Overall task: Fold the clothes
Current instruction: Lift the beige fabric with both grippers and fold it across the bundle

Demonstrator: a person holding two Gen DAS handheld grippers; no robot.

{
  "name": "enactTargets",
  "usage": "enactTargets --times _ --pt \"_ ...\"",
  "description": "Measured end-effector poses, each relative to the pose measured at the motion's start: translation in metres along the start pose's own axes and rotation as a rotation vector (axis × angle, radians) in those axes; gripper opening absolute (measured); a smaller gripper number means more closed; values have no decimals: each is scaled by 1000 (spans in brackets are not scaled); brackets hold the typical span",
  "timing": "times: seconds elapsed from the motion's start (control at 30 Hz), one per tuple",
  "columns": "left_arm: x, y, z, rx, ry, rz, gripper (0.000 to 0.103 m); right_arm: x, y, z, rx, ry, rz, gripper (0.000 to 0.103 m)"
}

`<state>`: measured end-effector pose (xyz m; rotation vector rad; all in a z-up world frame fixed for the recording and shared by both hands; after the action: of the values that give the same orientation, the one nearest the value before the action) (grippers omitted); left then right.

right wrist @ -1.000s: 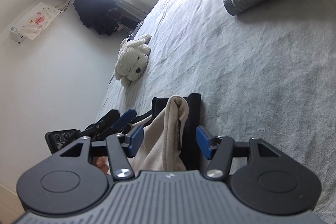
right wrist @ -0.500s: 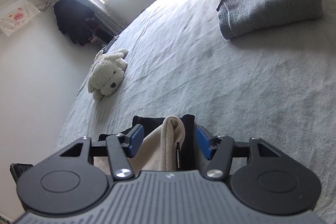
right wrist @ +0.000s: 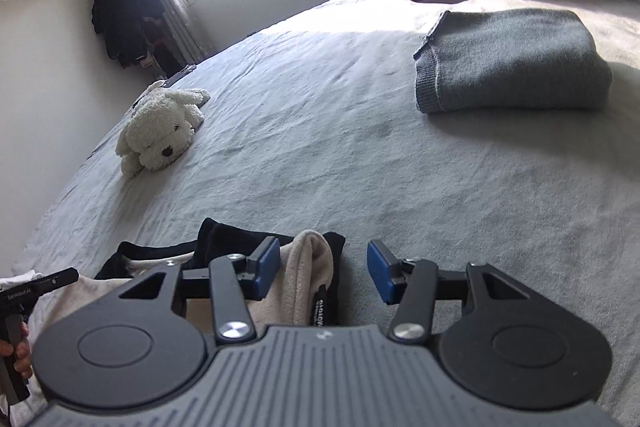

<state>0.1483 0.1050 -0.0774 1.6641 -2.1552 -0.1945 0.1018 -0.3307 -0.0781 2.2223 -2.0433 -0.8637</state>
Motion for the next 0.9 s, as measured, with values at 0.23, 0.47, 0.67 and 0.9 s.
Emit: enactTargets --times 0.23,0.47,0.67,0.9 --pt "-8 0 14 25 123 20 13 -9 0 14 87 149 -1 12" --pt "0 26 2 198 84 -8 12 -29 9 10 231 289 23 10" --pt "-7 13 -8 222 104 -67 12 -36 -8 4 276 311 80 10" --pt "-10 -10 -2 189 78 -136 13 -39 -38 11 259 366 131 9"
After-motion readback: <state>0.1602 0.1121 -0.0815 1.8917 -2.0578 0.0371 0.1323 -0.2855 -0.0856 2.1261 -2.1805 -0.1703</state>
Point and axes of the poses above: each gripper's, at about its wrist camera, not at the fingertips, and y roughly against the way its jaws point, x to its right, z to its underside, the point moved 3 cm from there along -y, roughly the way its jaws point, and after that the axes turned 15 degrees about x, right-handed, at the moved point
